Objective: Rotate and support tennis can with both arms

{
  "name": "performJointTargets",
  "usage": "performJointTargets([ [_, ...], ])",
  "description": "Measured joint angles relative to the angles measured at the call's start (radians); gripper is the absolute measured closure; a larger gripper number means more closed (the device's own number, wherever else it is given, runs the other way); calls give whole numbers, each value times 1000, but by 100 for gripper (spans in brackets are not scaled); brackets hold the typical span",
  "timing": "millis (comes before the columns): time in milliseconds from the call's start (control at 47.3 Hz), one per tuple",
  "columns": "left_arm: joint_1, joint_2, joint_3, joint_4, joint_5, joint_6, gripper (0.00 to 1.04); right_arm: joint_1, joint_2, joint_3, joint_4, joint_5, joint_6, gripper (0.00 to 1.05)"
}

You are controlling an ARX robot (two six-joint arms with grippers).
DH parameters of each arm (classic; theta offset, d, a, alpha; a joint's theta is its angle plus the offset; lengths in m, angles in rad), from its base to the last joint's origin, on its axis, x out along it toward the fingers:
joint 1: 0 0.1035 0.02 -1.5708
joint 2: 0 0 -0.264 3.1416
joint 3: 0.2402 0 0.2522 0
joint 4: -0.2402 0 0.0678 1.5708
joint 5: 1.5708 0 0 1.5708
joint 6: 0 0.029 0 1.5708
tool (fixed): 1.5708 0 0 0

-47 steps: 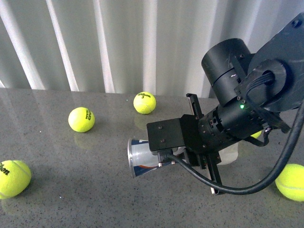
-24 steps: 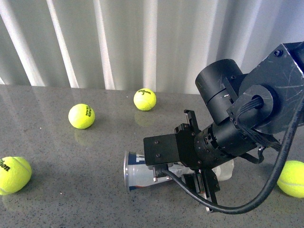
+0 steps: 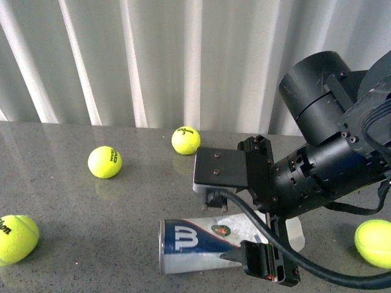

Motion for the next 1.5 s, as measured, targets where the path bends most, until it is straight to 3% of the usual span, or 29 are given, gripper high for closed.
performJointTargets([
  [148, 0, 0, 0, 0, 0, 0, 7, -22, -74, -2, 10, -77, 163, 7],
  [317, 0, 0, 0, 0, 0, 0, 7, -76, -217, -43, 137, -109, 521, 7],
  [444, 0, 0, 0, 0, 0, 0, 7, -132, -308, -97, 248, 9, 793, 7],
  [634, 0, 0, 0, 0, 0, 0, 7, -226, -420, -208, 328, 372, 1125, 7],
  [867, 0, 0, 0, 0, 0, 0, 7, -238, -424, -225, 337, 405, 1218, 7],
  [972, 0, 0, 0, 0, 0, 0, 7, -228, -420, -367, 724, 563, 1153, 22],
  [1120, 0, 0, 0, 0, -3, 0, 7, -240, -487, -562, 1071, 572, 1110, 45],
  [1395, 0, 0, 0, 0, 0, 0, 7, -279, -651, -762, 1126, 545, 1096, 87],
  [1458, 0, 0, 0, 0, 0, 0, 7, -284, -702, -813, 1126, 531, 1095, 101],
  [1501, 0, 0, 0, 0, 0, 0, 7, -291, -737, -842, 1125, 528, 1093, 101],
])
